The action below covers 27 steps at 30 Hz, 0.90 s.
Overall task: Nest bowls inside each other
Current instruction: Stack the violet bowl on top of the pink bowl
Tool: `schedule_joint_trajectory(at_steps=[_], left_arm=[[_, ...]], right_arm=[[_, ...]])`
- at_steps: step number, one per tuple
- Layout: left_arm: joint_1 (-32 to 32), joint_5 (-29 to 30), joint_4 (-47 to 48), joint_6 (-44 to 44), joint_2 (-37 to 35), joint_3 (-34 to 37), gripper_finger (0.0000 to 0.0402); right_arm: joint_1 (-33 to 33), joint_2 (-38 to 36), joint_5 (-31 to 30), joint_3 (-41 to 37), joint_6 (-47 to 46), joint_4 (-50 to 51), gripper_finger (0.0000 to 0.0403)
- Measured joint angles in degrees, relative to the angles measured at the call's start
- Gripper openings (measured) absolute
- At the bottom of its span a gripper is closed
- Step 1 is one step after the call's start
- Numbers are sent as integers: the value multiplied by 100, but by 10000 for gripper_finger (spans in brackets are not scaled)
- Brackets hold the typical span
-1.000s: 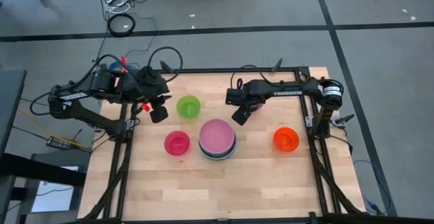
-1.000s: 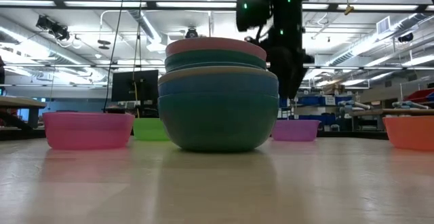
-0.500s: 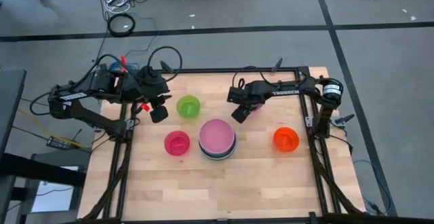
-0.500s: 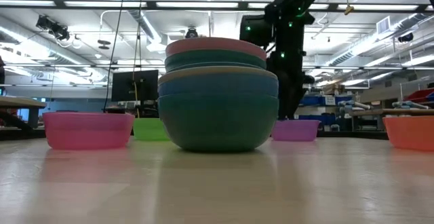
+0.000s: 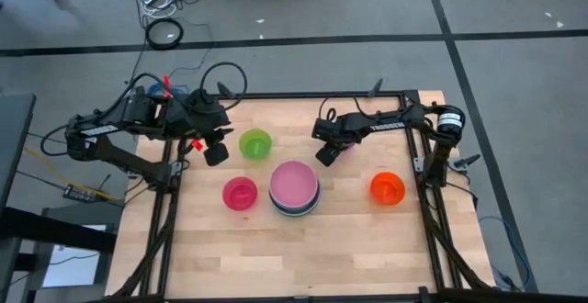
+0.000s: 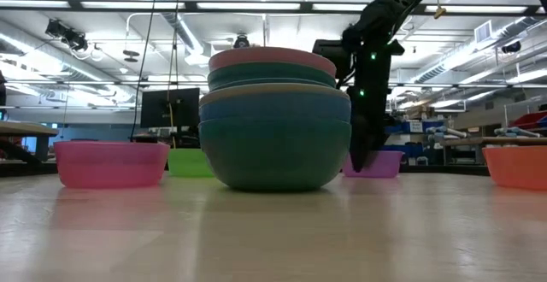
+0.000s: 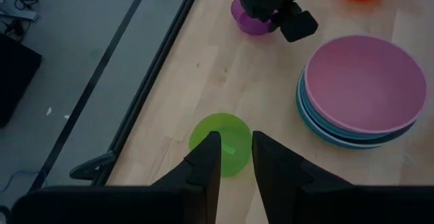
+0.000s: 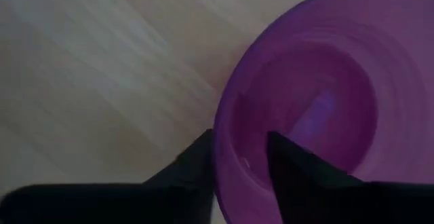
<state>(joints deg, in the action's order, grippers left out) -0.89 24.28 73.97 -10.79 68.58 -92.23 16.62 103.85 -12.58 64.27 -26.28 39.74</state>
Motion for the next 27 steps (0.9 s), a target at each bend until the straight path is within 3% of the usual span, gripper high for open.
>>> schedule_joint_trajectory(at_steps=[6, 11, 16, 22, 27], left_arm=[[0, 124, 2, 0, 0, 0, 92], [0, 133, 10, 0, 0, 0, 92], [0, 271, 44, 0, 0, 0, 92], [0, 498, 73, 14, 0, 0, 92], [0, 587, 59, 22, 0, 2, 92]], right_arm=[[2, -47, 1, 8, 136, 63, 11], [-114, -312, -355, 238, 154, 534, 2], [-670, -1087, -422, 690, 126, 415, 1], [-1847, -1938, 66, 940, 419, -1027, 1], [-2629, -1911, 275, 940, 603, -2174, 0]])
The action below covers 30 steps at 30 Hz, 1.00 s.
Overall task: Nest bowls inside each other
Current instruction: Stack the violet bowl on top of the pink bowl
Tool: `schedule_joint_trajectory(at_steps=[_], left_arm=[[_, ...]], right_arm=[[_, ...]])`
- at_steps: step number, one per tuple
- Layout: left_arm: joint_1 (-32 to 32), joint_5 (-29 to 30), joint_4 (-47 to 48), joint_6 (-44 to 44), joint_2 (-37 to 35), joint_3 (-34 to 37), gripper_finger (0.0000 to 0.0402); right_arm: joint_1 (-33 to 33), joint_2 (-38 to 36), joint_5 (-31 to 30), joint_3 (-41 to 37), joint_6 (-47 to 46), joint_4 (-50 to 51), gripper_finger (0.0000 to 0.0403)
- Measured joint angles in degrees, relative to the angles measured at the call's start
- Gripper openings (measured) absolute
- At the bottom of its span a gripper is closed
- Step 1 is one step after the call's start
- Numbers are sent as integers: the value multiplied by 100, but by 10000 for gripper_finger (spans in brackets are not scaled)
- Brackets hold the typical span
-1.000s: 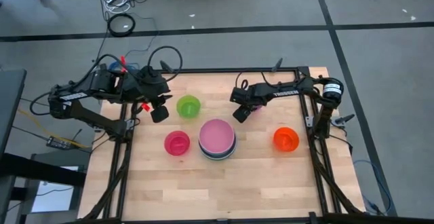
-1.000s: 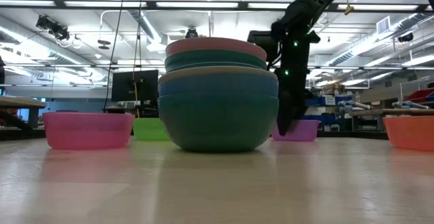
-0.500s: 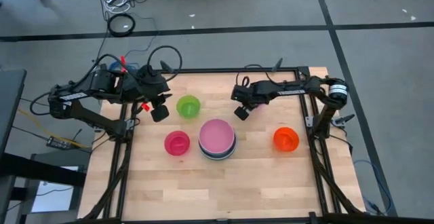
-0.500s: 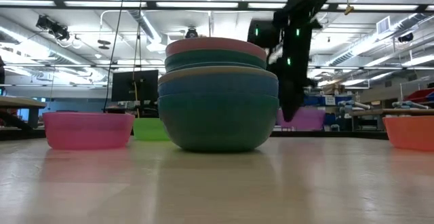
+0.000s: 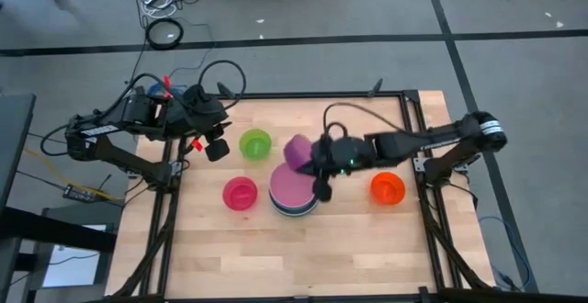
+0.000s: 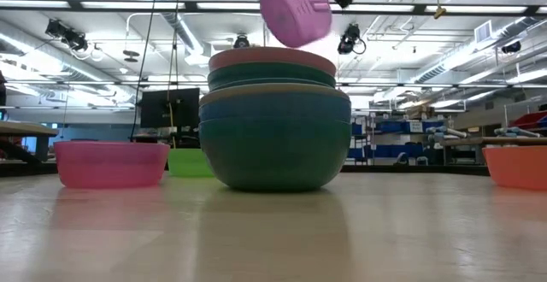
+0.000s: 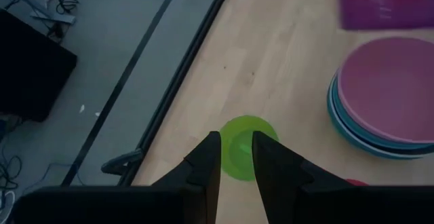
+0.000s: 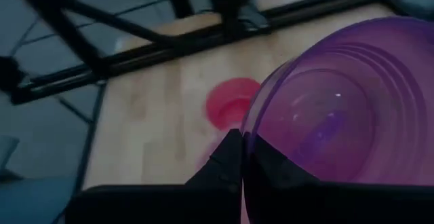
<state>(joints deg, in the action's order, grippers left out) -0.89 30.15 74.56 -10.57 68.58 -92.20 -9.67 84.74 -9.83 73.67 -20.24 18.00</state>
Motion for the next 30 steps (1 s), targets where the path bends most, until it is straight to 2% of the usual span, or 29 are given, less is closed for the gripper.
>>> schedule_joint_trajectory(at_steps=[6, 12, 15, 24, 30], left_arm=[[0, 0, 6, -6, 1, 0, 92], [0, -2, 19, -8, 0, 0, 92], [0, -2, 15, -2, 0, 0, 92], [0, -4, 11, -11, 0, 0, 92], [0, -7, 12, -15, 0, 0, 92]], right_arm=[[-269, 601, -4, -7, -139, -320, 0], [-258, 908, 344, -7, -357, -290, 4], [-260, 886, 458, -4, -390, -296, 26], [-177, 829, 689, -4, -817, 120, 123], [-181, 687, 599, -4, -816, 129, 145]])
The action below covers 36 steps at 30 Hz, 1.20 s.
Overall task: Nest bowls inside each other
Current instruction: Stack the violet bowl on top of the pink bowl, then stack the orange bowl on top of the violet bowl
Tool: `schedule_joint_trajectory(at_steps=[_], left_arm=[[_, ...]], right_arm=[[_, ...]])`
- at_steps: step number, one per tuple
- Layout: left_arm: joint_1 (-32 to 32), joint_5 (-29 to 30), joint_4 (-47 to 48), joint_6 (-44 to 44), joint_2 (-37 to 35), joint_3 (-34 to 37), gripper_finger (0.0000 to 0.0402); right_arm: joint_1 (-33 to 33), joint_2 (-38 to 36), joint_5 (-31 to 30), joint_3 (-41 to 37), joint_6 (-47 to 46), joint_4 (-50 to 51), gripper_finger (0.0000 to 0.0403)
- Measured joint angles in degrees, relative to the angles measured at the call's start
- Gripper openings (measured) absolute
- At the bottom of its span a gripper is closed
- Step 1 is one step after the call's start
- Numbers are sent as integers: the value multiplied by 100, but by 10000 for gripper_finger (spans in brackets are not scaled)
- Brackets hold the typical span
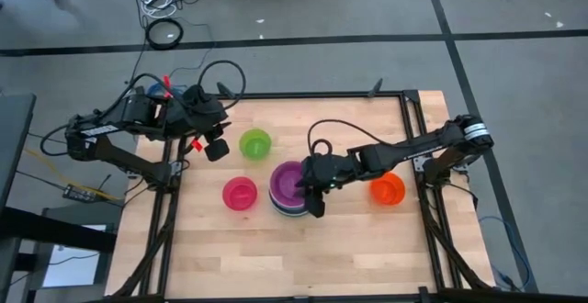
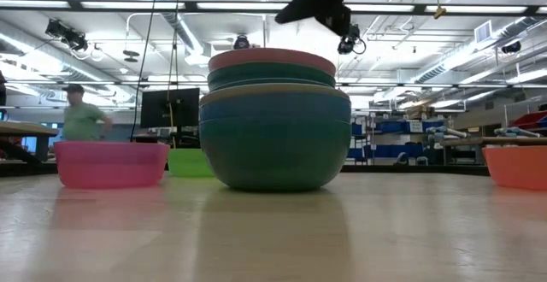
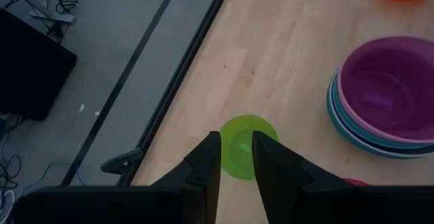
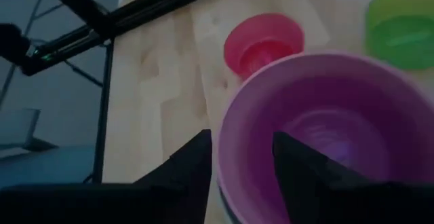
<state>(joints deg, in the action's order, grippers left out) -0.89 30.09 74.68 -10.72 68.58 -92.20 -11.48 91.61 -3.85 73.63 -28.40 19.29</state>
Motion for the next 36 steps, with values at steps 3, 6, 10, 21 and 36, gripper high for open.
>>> schedule_joint_trajectory(at_steps=[3, 6, 10, 21, 36], left_arm=[[0, -2, 14, 0, 1, 0, 92], [0, -4, 39, -2, 2, 0, 92], [0, -12, 81, -6, 2, 0, 92], [0, -15, 93, -46, 0, 0, 92], [0, -13, 93, -50, 0, 0, 92]], right_arm=[[-15, -156, -258, 0, 16, 180, 143], [-60, -392, -622, 0, -24, 758, 138], [-166, -825, -1315, 2, -655, 2328, 133], [-813, -1213, -467, -146, -4304, 6933, 140], [-1255, -1207, -135, -1995, -4915, 4440, 149]])
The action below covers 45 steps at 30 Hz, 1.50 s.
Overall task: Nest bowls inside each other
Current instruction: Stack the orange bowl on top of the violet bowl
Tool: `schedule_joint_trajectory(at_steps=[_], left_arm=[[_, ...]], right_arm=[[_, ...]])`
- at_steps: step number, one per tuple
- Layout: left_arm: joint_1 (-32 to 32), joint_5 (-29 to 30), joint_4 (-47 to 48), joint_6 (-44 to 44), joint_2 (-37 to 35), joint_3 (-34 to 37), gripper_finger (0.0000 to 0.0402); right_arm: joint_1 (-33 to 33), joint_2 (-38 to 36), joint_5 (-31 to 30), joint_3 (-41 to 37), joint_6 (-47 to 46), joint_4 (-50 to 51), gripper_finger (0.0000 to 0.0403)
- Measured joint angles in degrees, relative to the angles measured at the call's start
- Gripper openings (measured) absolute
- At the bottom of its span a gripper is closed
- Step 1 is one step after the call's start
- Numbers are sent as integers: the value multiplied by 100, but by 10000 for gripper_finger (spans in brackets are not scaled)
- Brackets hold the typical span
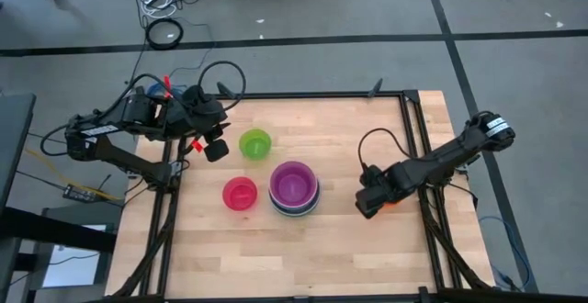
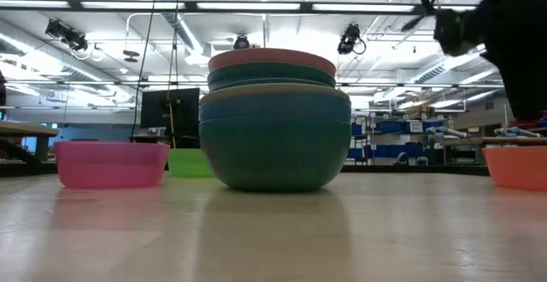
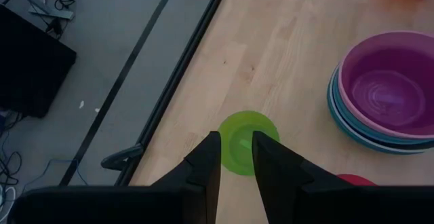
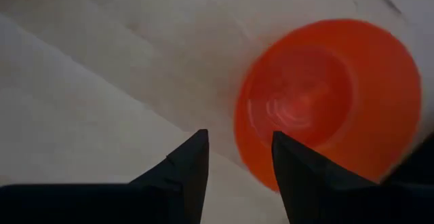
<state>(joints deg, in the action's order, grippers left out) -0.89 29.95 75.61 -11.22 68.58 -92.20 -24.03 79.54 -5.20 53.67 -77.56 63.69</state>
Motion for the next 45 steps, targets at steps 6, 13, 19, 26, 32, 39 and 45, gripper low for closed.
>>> schedule_joint_trajectory(at_steps=[6, 13, 19, 26, 32, 39, 45], left_arm=[[0, 0, -2, 0, 0, 0, 92], [0, 1, -2, 0, 1, 0, 92], [0, 0, -4, 0, 0, 0, 92], [0, 4, -91, 0, 2, 0, 92], [0, 6, -186, 28, 0, 0, 92], [0, 9, -173, 33, 0, 0, 92], [0, 7, -90, 20, 0, 0, 92]], right_arm=[[-2, -1, 47, -715, -87, -912, 148], [-2, 1, -6, -1477, -104, -1884, 127], [-2, 1, -59, -1136, 569, -1632, 16], [57, 1, -1011, 582, 1567, -518, 2], [400, 1, -1898, 1821, 3744, -2129, 1], [887, 692, -1118, 2050, 5332, -3861, 0], [1046, 1625, -428, 2585, 5719, -3719, 11]])
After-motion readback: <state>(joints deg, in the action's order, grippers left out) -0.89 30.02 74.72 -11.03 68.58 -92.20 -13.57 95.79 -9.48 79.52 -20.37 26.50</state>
